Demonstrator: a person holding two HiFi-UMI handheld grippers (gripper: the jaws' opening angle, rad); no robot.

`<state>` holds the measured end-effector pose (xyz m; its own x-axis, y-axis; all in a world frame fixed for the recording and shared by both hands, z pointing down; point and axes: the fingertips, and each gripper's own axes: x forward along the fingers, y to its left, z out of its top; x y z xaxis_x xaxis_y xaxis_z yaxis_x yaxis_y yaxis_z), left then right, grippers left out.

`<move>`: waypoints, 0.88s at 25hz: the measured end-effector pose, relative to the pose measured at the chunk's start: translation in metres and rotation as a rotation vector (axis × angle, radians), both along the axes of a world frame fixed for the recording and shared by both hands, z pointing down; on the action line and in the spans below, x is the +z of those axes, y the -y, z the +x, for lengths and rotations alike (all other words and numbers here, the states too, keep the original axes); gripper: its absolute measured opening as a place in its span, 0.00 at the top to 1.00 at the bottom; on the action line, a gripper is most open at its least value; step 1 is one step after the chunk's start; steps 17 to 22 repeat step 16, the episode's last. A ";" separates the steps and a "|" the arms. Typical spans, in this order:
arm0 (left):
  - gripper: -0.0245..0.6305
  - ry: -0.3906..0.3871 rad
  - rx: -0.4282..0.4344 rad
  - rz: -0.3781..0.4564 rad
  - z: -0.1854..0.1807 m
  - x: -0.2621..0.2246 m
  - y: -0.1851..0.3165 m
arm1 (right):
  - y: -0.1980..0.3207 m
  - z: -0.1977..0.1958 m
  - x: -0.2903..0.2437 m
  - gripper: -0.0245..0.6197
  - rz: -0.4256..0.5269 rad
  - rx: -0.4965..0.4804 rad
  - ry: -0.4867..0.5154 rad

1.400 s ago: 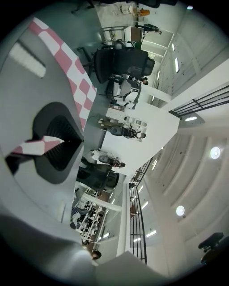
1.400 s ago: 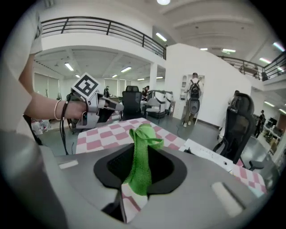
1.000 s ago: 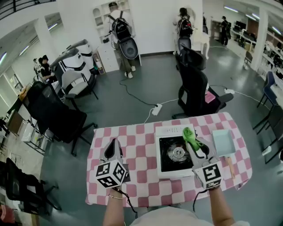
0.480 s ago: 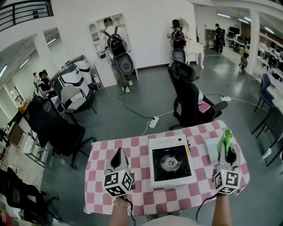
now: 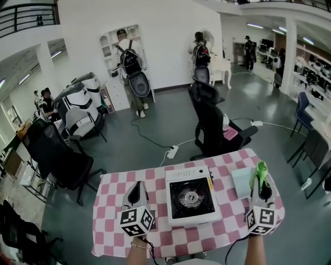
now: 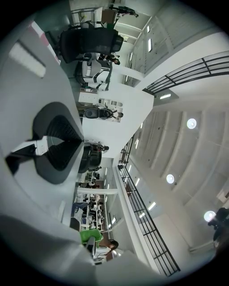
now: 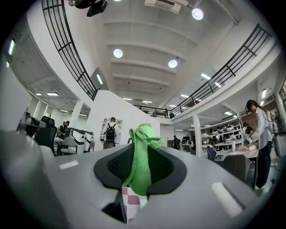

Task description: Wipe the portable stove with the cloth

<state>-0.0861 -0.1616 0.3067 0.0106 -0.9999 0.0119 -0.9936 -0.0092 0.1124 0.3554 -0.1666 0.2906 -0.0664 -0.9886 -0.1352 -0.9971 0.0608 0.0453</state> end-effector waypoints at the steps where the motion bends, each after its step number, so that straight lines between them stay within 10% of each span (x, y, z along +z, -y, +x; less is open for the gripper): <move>1: 0.96 -0.001 0.005 0.002 0.002 0.000 0.000 | -0.002 0.001 0.000 0.82 0.000 0.003 0.000; 22: 0.96 -0.014 0.042 -0.009 0.008 0.003 0.004 | -0.010 -0.002 0.003 0.82 -0.009 0.013 0.001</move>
